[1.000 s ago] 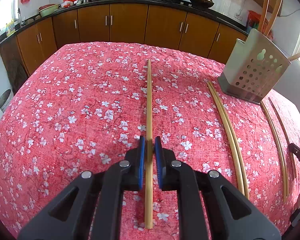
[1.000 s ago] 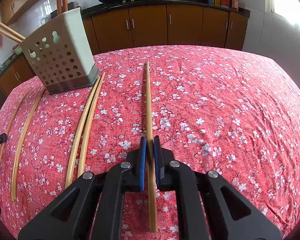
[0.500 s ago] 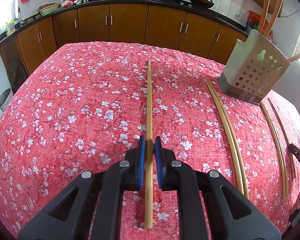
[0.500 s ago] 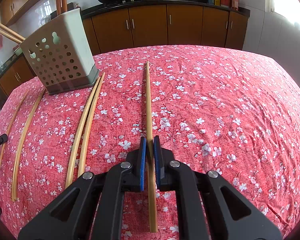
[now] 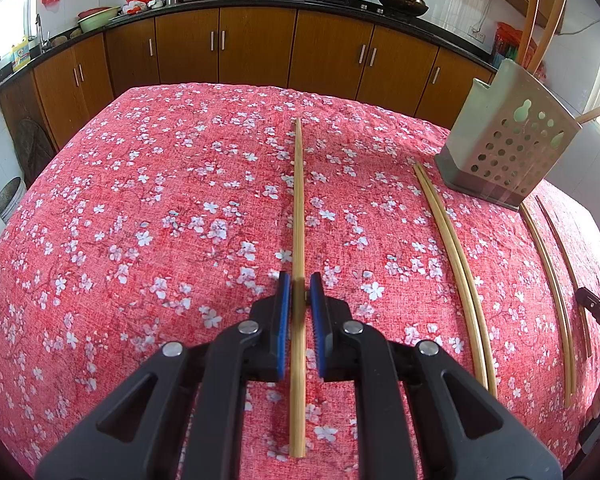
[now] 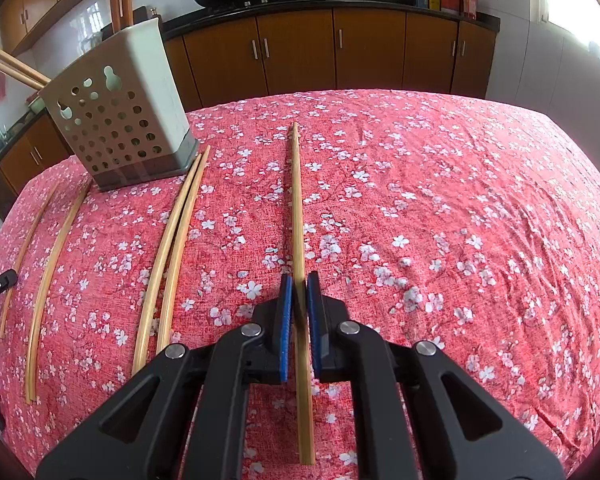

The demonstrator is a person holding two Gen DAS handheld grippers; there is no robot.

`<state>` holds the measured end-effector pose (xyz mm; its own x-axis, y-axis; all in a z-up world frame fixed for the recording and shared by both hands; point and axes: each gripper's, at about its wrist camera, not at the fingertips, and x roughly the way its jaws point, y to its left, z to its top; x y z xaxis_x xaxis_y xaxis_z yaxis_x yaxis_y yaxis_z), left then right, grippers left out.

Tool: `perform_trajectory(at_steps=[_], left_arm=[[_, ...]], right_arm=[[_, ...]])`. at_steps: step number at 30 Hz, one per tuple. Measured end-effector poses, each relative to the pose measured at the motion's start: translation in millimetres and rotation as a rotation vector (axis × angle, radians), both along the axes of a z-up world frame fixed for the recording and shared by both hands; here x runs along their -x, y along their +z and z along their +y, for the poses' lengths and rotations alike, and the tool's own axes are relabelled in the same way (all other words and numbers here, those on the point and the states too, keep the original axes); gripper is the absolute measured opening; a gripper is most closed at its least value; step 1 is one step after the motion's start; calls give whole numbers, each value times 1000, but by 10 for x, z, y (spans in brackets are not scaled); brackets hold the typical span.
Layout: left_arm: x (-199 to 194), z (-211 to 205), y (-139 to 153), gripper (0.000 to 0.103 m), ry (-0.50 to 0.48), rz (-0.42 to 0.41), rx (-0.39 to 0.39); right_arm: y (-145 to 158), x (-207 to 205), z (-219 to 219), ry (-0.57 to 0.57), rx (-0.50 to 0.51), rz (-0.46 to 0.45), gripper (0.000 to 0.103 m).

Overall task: Organize utensils
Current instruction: 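Grasp a third chopstick with the left tool while the right tool grasps another, then lift the left tool's chopstick toward the holder while the right tool carries its own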

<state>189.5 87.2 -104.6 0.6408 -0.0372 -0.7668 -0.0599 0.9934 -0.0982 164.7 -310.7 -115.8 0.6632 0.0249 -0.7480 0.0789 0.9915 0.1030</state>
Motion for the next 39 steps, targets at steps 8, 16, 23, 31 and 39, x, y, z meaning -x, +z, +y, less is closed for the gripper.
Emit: perform_trajectory(at_steps=[8, 16, 23, 31, 39], left_arm=[[-1, -12, 3, 13, 0, 0, 3], [104, -148, 11, 15, -35, 8, -61], [160, -192, 9, 8, -38, 10, -88], [326, -122, 365, 8, -33, -87, -68], [403, -57, 1085, 8, -23, -262, 21]], right_arm=[[4, -5, -12, 0, 0, 0, 9], [18, 64, 13, 7, 17, 2, 9], [21, 105, -36, 7, -13, -1, 8], [412, 298, -148, -17, -33, -131, 8], [937, 451, -221, -33, -42, -285, 7]])
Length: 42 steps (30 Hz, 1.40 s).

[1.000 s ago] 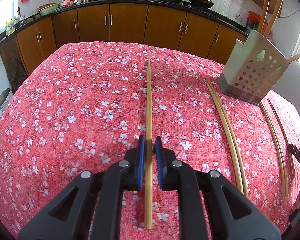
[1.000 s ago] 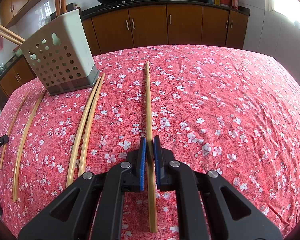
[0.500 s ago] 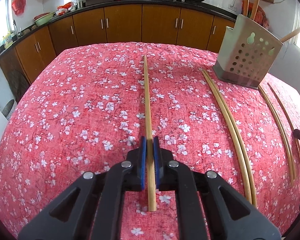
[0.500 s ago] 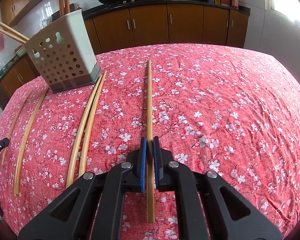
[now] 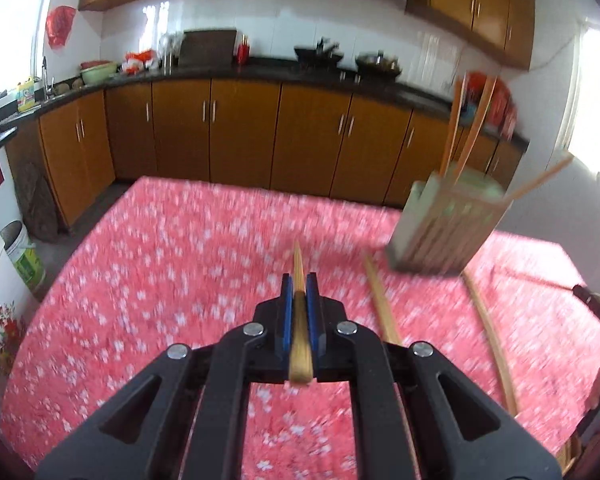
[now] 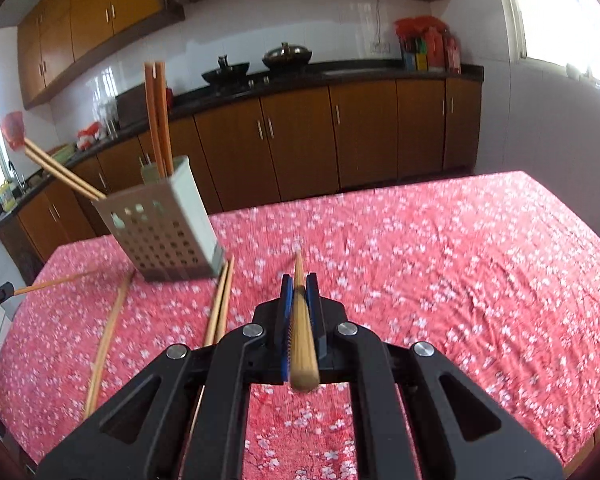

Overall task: Organize utensils
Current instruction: 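Lift the left tool's chopstick toward the holder while the right tool carries its own, then drop the chopstick into the holder with the left tool while the right tool releases its own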

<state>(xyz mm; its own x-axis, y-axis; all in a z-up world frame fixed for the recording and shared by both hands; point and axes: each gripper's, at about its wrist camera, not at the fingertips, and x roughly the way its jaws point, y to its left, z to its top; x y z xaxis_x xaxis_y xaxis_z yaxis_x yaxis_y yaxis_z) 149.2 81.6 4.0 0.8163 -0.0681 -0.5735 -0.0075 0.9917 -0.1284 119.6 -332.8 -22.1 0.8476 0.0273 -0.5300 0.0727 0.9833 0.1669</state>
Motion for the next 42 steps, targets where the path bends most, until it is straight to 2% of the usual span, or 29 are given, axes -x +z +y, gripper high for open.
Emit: perform_trajectory(at_steps=[5, 11, 17, 20, 24, 29, 34, 39, 42], left_arm=[[8, 21, 297, 8, -15, -62, 21], [46, -154, 598, 7, -84, -114, -13], [147, -376, 915, 7, -174, -174, -1], [179, -579, 1117, 7, -220, -225, 14], [135, -852, 1448, 7, -243, -337, 49], [-106, -1112, 1721, 7, -187, -446, 50], [-436, -1247, 1669, 7, -131, -476, 32], [-725, -1305, 1401, 7, -112, -428, 40], [-823, -1308, 1238, 7, -118, -388, 48]], right_arm=[[158, 3, 1, -4, -3, -40, 7], [372, 4, 32, 22, -35, -90, 7], [855, 55, 167, 116, -109, -189, 7], [1105, 84, 249, 156, -146, -253, 7], [1385, 60, 358, 170, -155, -349, 7], [1609, -115, 487, 140, -147, -463, 7], [1529, -460, 610, 104, -111, -467, 7], [1231, -764, 731, 105, -70, -385, 7], [1117, -787, 794, 118, -40, -356, 8]])
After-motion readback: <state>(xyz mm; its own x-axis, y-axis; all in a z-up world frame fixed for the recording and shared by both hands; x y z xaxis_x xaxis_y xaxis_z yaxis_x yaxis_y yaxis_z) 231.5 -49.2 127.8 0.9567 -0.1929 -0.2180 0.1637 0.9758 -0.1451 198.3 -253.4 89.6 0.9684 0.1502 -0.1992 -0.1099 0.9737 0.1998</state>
